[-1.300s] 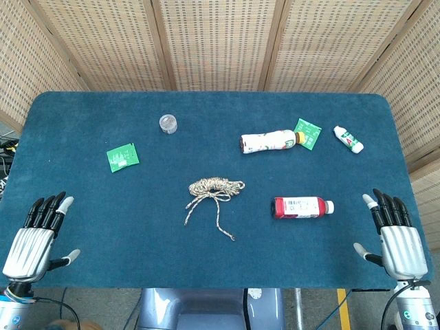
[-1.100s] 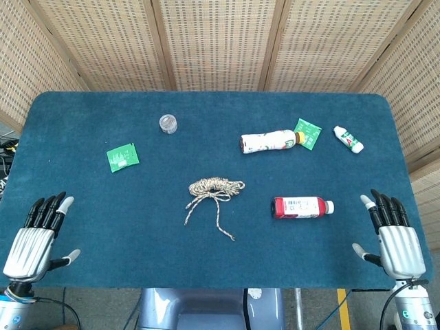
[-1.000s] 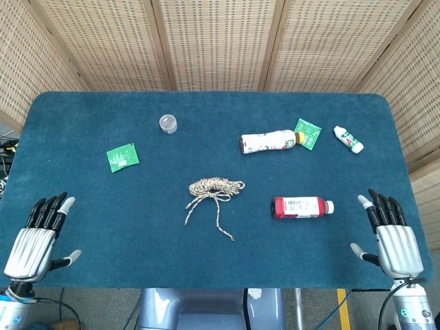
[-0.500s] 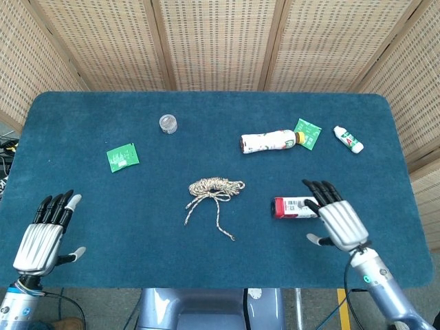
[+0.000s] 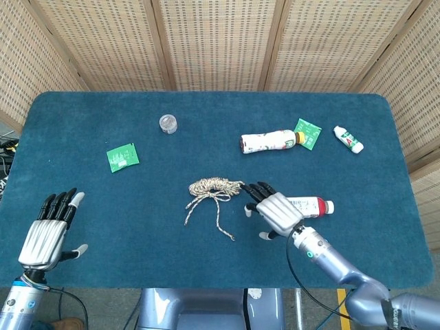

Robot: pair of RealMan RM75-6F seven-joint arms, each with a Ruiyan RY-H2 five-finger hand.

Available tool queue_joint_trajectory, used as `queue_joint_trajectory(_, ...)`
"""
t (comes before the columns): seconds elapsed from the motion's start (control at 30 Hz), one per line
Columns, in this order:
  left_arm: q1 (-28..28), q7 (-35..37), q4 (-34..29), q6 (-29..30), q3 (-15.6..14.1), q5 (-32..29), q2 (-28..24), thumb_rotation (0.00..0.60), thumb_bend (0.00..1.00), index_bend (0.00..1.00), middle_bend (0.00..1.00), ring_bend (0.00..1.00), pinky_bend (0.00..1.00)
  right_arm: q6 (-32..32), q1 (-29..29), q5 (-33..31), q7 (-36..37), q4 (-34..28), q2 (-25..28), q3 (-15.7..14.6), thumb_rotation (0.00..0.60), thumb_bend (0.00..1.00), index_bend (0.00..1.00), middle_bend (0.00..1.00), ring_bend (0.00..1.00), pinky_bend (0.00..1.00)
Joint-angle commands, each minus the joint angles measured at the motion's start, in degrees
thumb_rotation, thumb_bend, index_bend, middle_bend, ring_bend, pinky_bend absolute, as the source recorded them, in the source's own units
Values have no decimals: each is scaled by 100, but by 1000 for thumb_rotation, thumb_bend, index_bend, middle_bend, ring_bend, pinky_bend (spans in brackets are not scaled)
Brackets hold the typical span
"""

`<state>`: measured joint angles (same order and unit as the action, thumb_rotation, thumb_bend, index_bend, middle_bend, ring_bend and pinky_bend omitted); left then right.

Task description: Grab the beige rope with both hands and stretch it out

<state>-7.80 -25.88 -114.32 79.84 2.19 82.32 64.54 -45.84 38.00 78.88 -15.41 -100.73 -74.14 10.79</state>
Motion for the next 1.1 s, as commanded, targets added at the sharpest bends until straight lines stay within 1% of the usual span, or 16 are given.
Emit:
queue_joint_trajectory(0.03, -24, -24, 10, -28, 5, -40, 15, 600, 0, 0, 0, 0, 0, 241, 269, -169, -265, 218, -293, -21, 600, 155, 415, 0, 0, 0)
queue_joint_trajectory(0.2, -79, -95, 26, -91, 16, -146, 55, 600, 0, 0, 0, 0, 0, 555, 665, -314, -642, 376, -614, -58, 600, 500, 364, 0, 0, 0)
queue_joint_trajectory(0.3, -105, -127, 35, -112, 25, -205, 77, 600, 0, 0, 0, 0, 0, 653, 845, -400, -1009, 395, -743, -134, 600, 629, 350, 0, 0, 0)
queue_joint_trajectory(0.37, -122, -145, 40, -129, 25, -241, 87, 600, 0, 0, 0, 0, 0, 689, 937, -526, -1247, 371, -838, -201, 600, 682, 348, 0, 0, 0)
queue_joint_trajectory(0.47, -143, -161, 42, -145, 15, -257, 98, 600, 0, 0, 0, 0, 0, 681, 1051, -729, -1611, 366, -980, -305, 600, 711, 348, 0, 0, 0)
queue_joint_trajectory(0.57, -152, -169, 37, -141, 2, -253, 101, 600, 0, 0, 0, 0, 0, 614, 1117, -914, -1851, 382, -1118, -380, 600, 715, 348, 0, 0, 0)
queue_joint_trajectory(0.7, -167, -188, 34, -146, -32, -242, 111, 600, 0, 0, 0, 0, 0, 558, 1289, -1207, -2276, 507, -1462, -520, 600, 718, 348, 0, 0, 0)
queue_joint_trajectory(0.93, -180, -144, 18, -132, -50, -235, 86, 600, 0, 0, 0, 0, 0, 464, 1456, -1657, -2654, 641, -1679, -694, 600, 714, 350, 0, 0, 0)
queue_joint_trajectory(1.1, -190, -73, 28, -136, -63, -230, 53, 600, 0, 0, 0, 0, 0, 341, 1520, -1888, -2861, 666, -1707, -847, 600, 714, 353, 0, 0, 0)
